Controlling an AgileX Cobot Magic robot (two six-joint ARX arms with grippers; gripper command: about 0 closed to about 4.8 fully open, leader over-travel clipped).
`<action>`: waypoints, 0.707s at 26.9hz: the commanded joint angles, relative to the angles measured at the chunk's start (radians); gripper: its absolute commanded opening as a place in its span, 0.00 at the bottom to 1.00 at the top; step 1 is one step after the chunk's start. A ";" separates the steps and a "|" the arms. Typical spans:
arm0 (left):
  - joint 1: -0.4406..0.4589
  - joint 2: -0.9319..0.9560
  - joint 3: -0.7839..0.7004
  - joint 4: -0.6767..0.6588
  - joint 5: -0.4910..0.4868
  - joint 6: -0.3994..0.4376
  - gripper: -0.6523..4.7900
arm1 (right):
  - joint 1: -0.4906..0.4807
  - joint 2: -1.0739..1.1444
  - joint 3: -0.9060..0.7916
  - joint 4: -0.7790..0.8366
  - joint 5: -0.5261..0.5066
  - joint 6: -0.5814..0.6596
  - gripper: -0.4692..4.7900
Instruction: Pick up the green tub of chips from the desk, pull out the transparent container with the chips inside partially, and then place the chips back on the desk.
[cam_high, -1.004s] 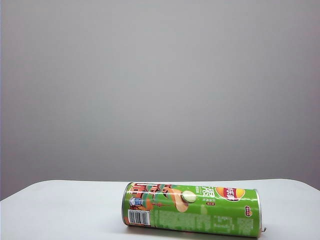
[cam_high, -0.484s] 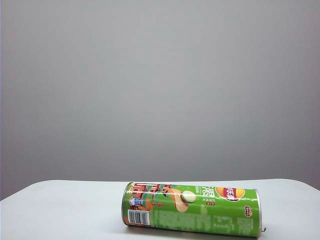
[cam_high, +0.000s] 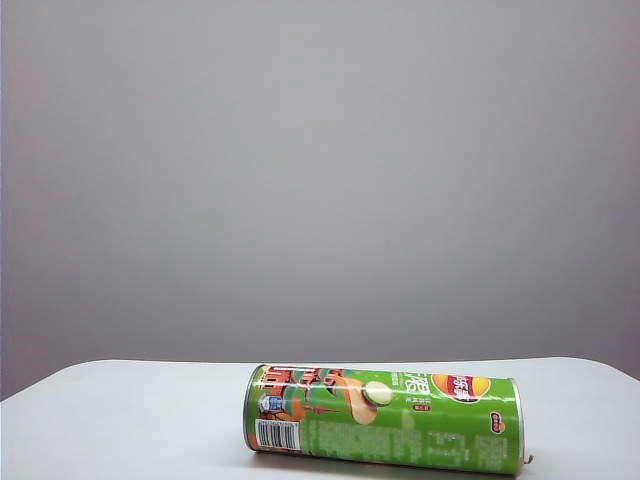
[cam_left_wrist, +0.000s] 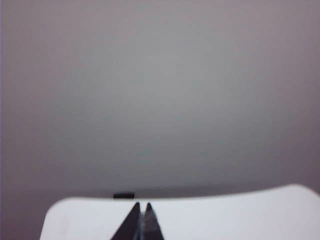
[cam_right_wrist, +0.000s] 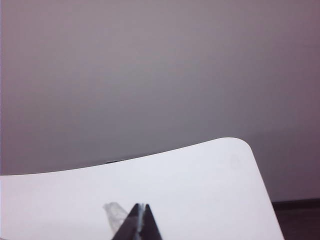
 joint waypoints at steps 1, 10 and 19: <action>0.000 0.087 0.106 -0.005 0.012 0.044 0.11 | 0.001 0.004 0.049 -0.020 0.068 0.014 0.08; 0.000 0.499 0.354 -0.084 0.295 0.553 0.11 | 0.001 0.218 0.249 -0.058 0.078 0.012 0.08; -0.004 0.945 0.648 -0.314 0.438 0.832 0.11 | 0.000 0.616 0.528 -0.227 -0.115 -0.164 0.08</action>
